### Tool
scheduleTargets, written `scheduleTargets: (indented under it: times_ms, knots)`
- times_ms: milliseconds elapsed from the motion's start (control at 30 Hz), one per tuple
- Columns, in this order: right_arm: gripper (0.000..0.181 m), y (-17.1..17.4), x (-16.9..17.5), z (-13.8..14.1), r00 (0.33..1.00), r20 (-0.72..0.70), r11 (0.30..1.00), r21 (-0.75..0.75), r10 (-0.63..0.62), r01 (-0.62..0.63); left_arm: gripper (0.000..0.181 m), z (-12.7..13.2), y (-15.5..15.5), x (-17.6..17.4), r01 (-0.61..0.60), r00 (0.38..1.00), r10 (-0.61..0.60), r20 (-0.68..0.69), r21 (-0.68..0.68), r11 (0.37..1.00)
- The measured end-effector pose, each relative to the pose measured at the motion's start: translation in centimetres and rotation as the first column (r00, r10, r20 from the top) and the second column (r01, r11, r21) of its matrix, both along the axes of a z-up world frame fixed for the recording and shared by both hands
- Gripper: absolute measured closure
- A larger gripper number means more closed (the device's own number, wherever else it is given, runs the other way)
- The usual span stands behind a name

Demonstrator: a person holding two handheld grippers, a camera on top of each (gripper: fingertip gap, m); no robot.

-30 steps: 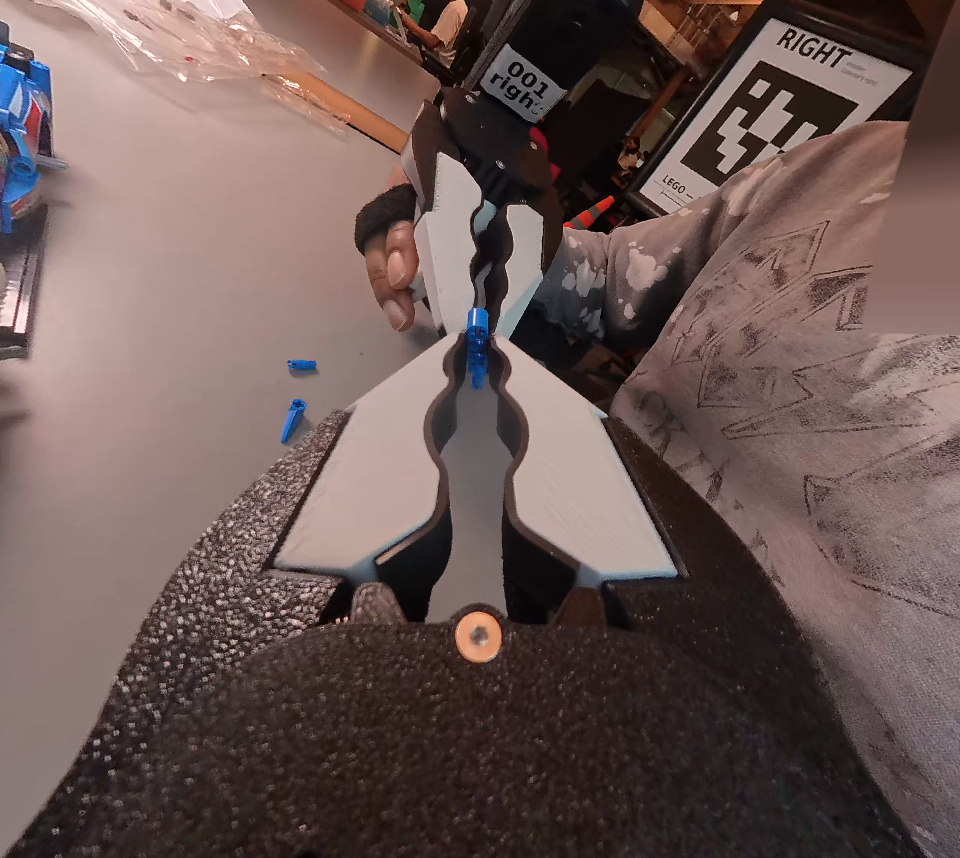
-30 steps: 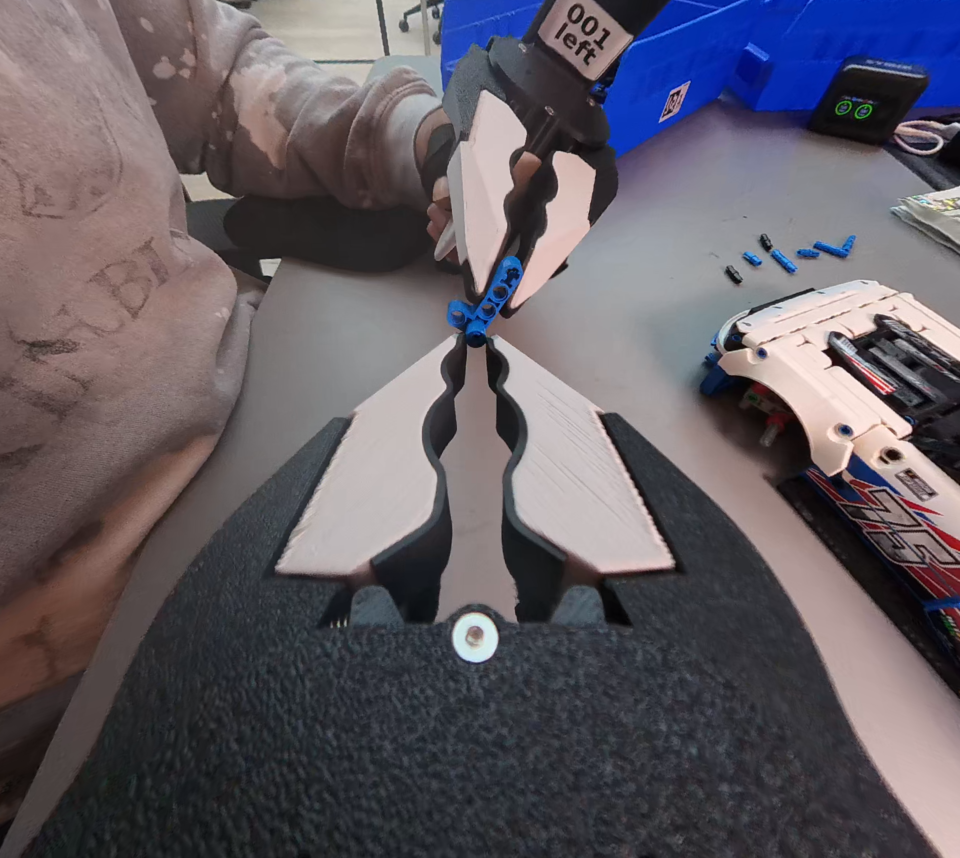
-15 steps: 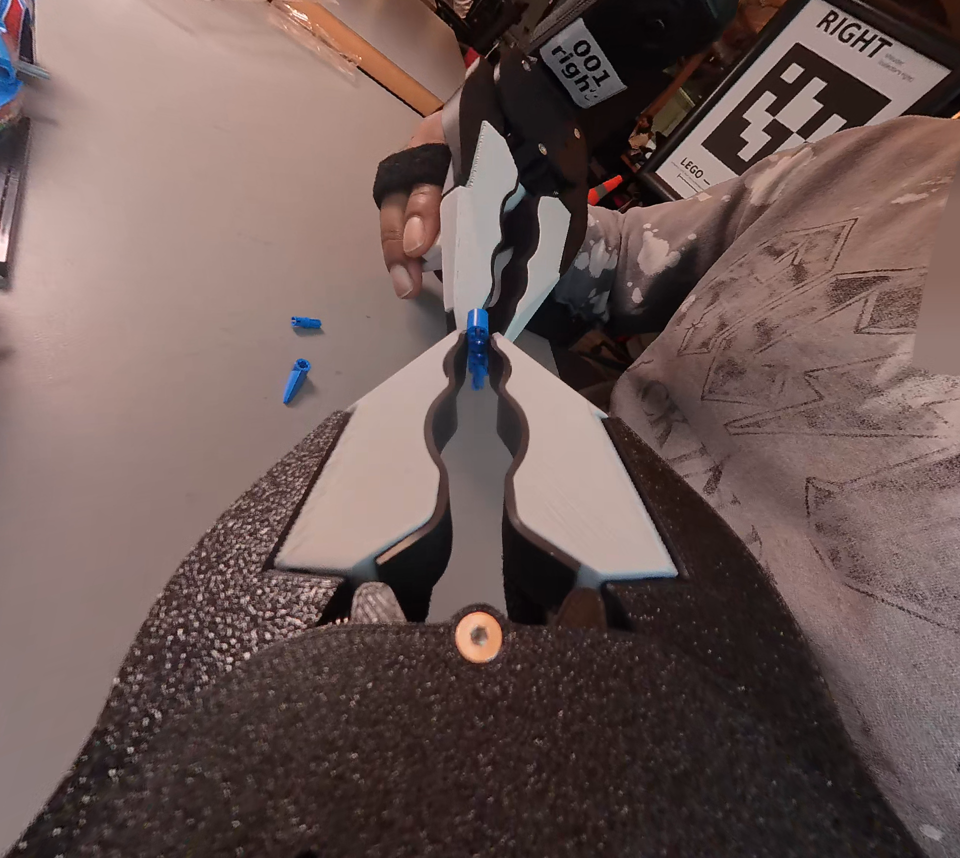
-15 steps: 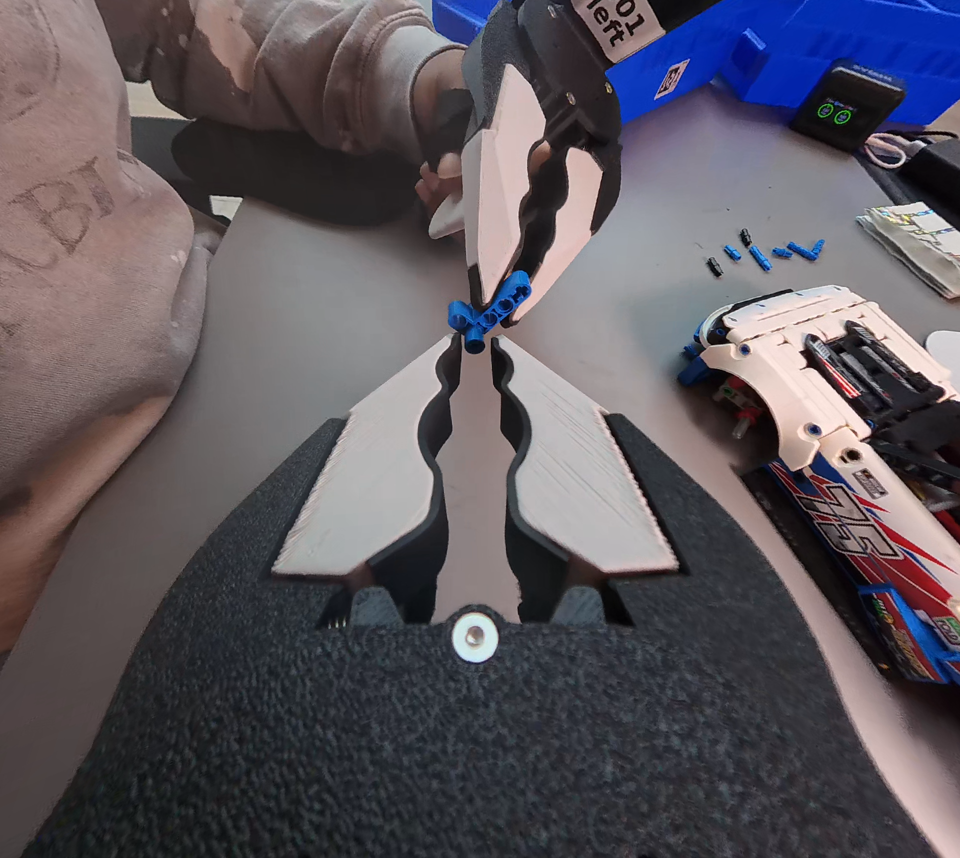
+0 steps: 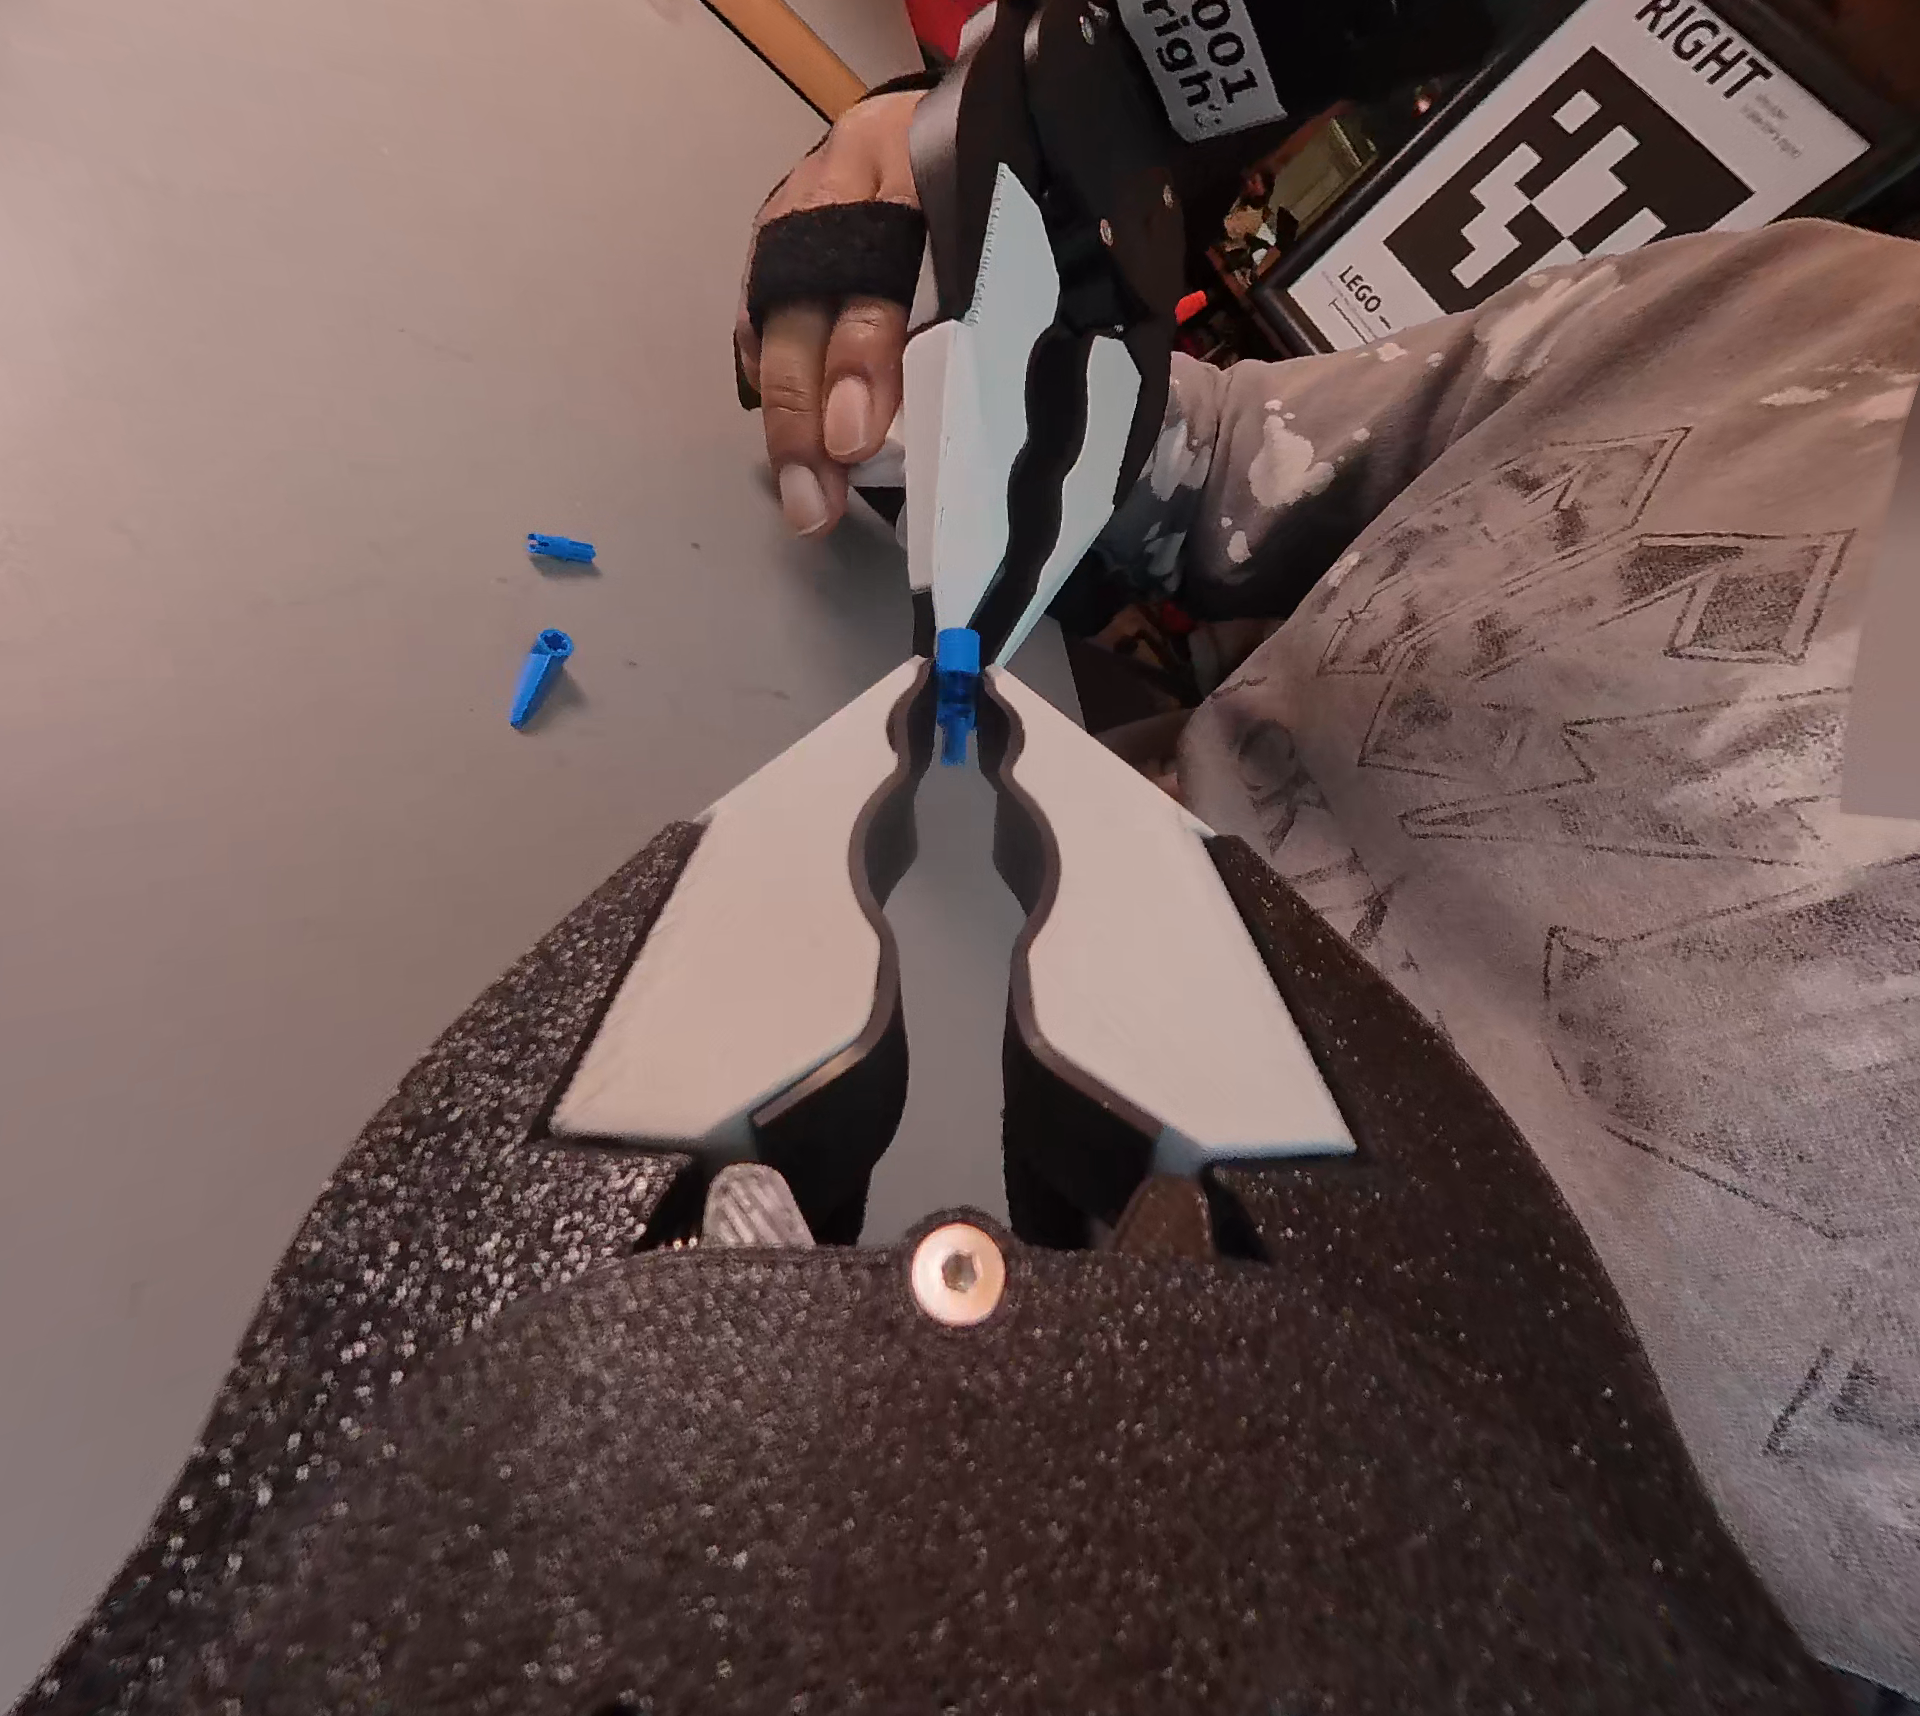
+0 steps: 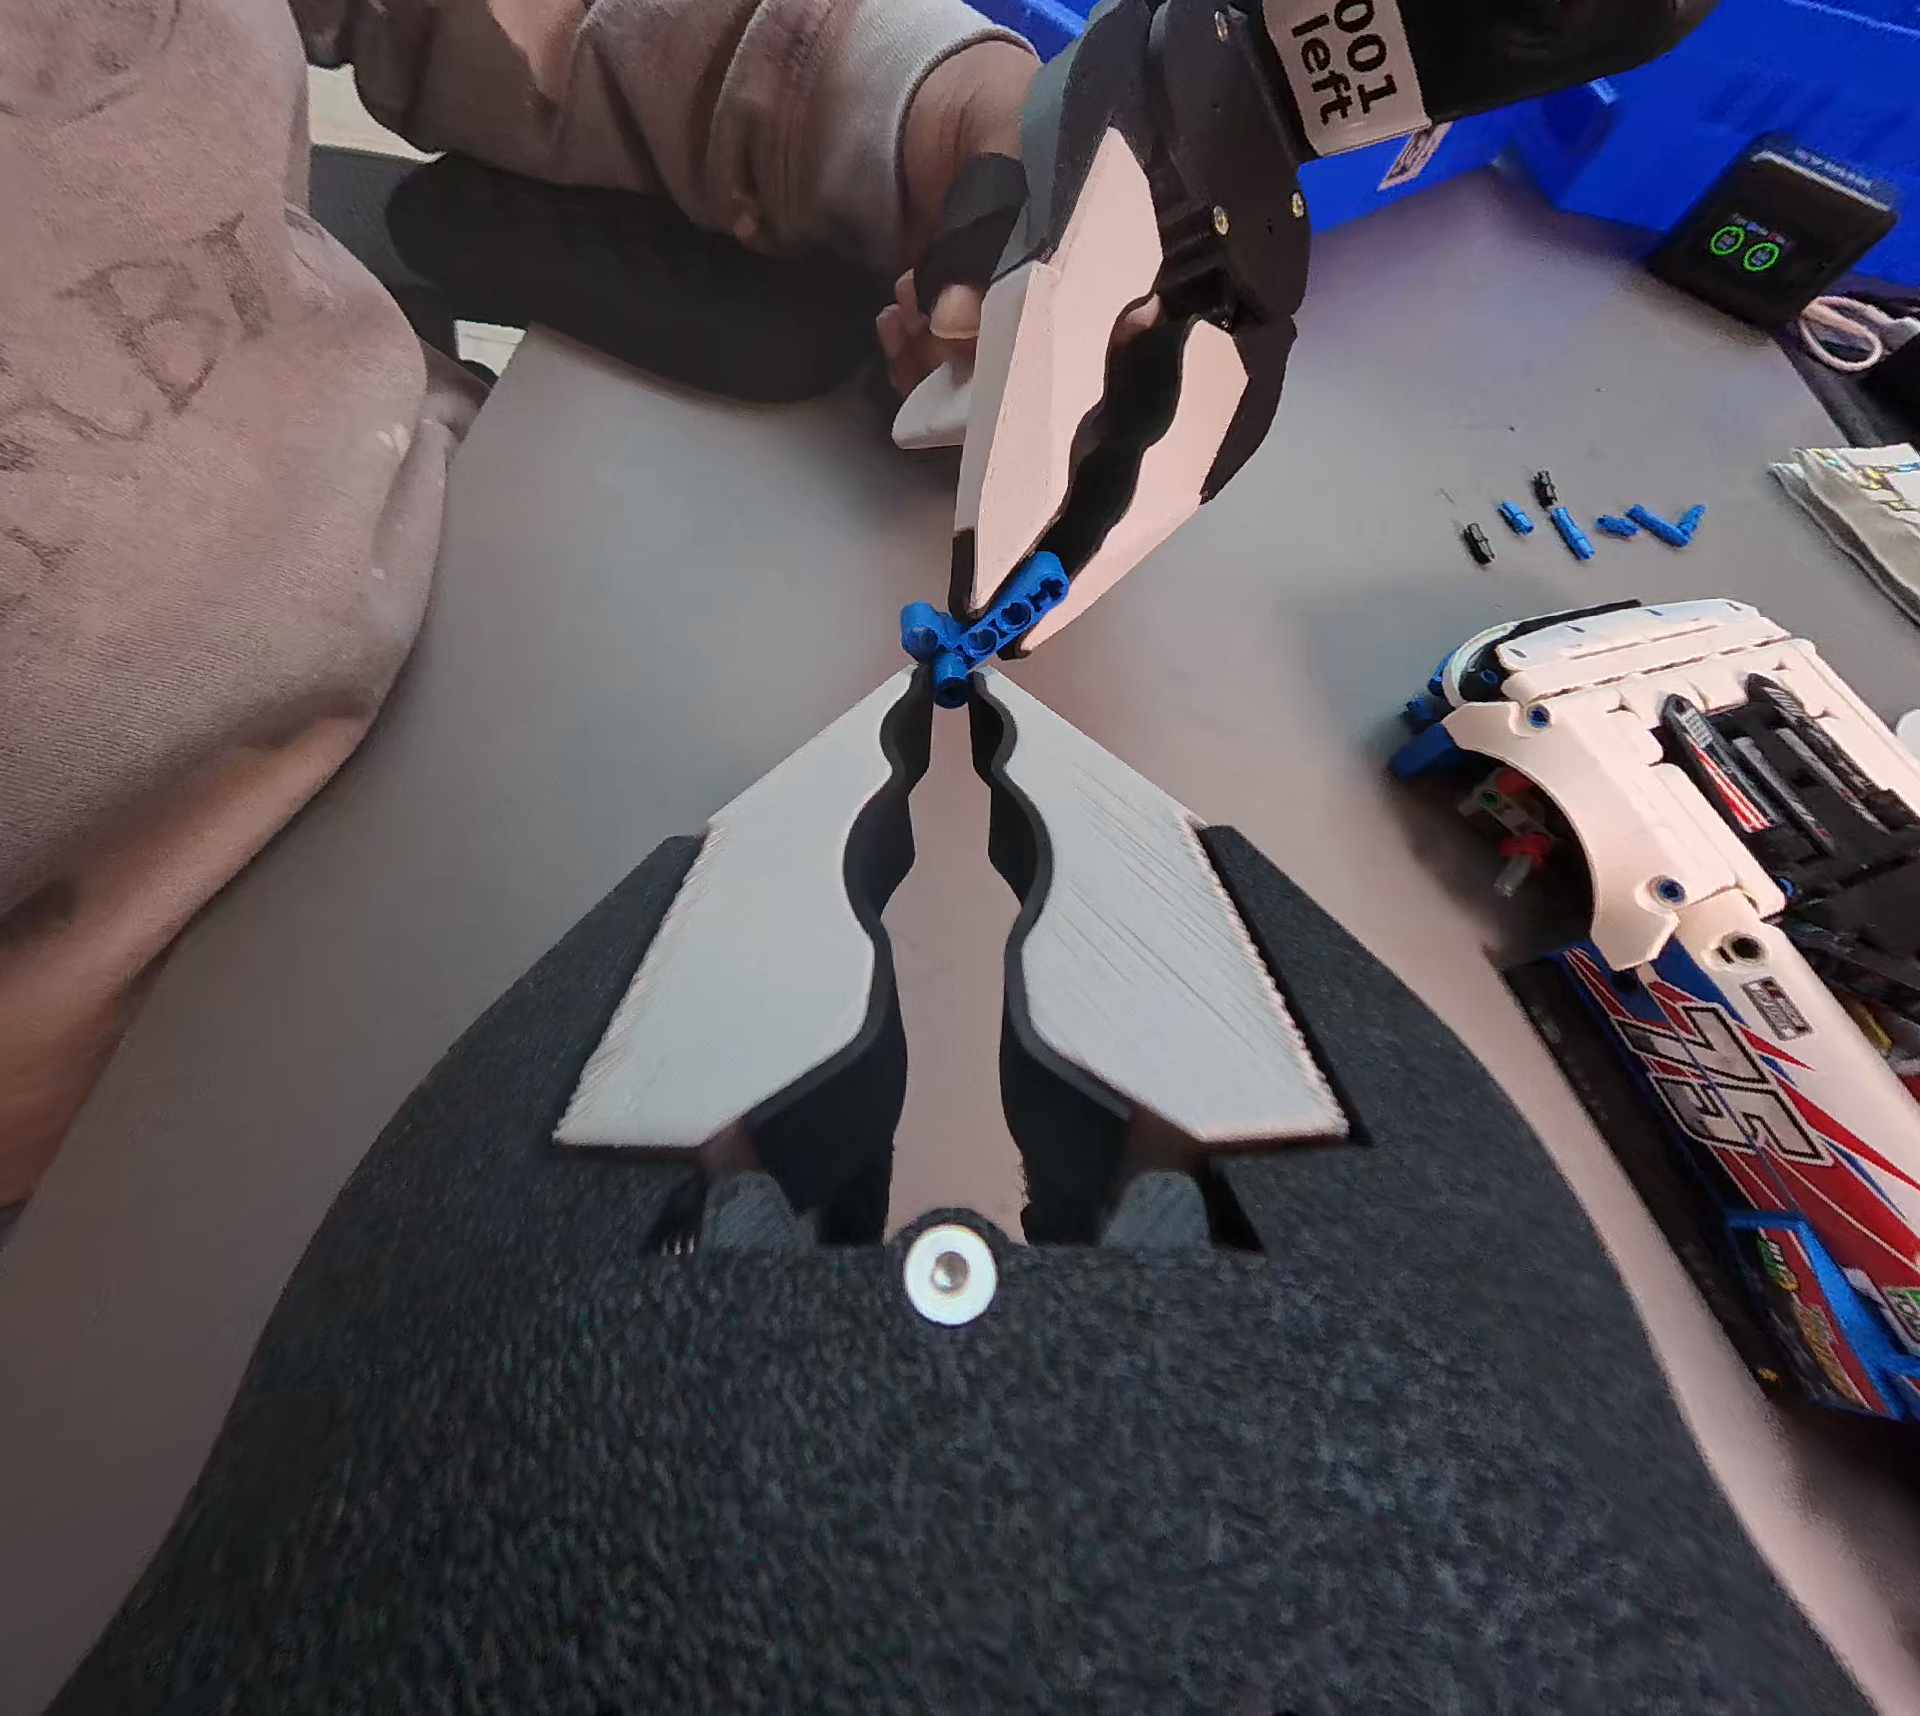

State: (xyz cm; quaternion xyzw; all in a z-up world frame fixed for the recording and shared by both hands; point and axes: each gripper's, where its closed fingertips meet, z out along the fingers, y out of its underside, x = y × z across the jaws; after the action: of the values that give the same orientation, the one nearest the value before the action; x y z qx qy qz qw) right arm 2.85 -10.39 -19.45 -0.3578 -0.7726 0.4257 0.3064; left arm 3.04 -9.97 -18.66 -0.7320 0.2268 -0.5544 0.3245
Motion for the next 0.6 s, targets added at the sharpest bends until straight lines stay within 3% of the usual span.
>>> scheduleTargets:
  times_ms: [133,233,400,500,600]
  knots:
    - [0.176,0.6,0.9,0.5,1.0,0.009,1.0,-0.021,-0.002,0.003,0.176,-1.1,-0.4,-0.7,0.013,0.997,-0.013,-0.073,0.002,1.0]
    - [0.176,3.6,1.9,1.9,0.995,-0.026,0.994,-0.045,-0.097,0.096,0.176,-1.2,-0.1,-2.2,-0.018,0.996,0.019,-0.091,0.016,1.0]
    - [0.175,8.2,1.6,0.6,0.959,-0.005,0.959,0.003,-0.283,0.283,0.176,-0.3,1.4,-2.4,-0.089,0.993,0.096,-0.072,0.089,0.992]
    - [0.175,16.2,2.6,0.7,0.824,-0.034,0.821,0.074,-0.565,0.566,0.176,0.5,2.7,-3.6,-0.198,0.976,0.21,-0.06,0.164,0.966]
    - [0.175,25.2,4.9,0.7,0.594,-0.039,0.588,0.111,-0.803,0.802,0.176,1.2,4.1,-5.0,-0.307,0.947,0.318,-0.03,0.189,0.933]
